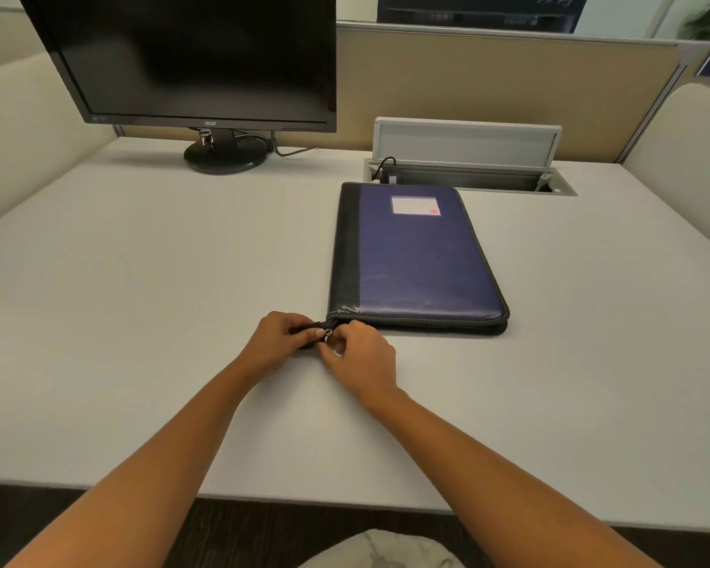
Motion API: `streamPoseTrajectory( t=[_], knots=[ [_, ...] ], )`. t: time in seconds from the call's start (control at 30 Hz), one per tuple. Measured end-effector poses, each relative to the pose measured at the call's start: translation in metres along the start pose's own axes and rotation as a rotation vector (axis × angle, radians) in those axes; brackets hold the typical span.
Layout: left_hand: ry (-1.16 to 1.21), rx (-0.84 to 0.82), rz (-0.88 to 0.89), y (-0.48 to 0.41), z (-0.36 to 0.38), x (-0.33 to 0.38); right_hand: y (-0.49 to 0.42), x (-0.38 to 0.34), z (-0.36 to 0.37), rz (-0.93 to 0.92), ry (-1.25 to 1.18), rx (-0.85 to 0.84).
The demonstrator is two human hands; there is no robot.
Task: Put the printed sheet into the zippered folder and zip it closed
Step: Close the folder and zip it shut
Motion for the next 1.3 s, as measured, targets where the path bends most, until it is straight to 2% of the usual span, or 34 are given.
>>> streamPoseTrajectory(
  t=[0.17,0.4,0.63,1.03,1.3],
  knots=[
    [0.041,0.018,-0.005,0.001,0.001,-0.005,0.000,0.000,0.000,-0.010,0.023,0.035],
    [-0.050,0.185,0.067,-0.003,0.002,-0.009,0.002,0.001,0.000,-0.110,0.094,-0.035],
    [-0.084,0.294,0.098,-0.003,-0.001,-0.012,-0.006,0.005,0.000,0.008,0.161,-0.010],
    [-0.060,0.282,0.087,-0.004,-0.001,-0.015,-0.006,0.016,-0.011,0.114,0.243,-0.012],
    [-0.053,0.298,0.078,-0.004,-0.001,-0.017,0.002,0.041,-0.031,0.215,0.233,0.043]
  ],
)
Point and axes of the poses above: each hand's wrist, its own y-axis away from the middle knuckle, its own z-axis out of the palm, x = y × z, the point moved 1 cm from there along -y, towards the middle knuckle, and after that the axes turned 13 degrees about -z, right-handed, at the moved point
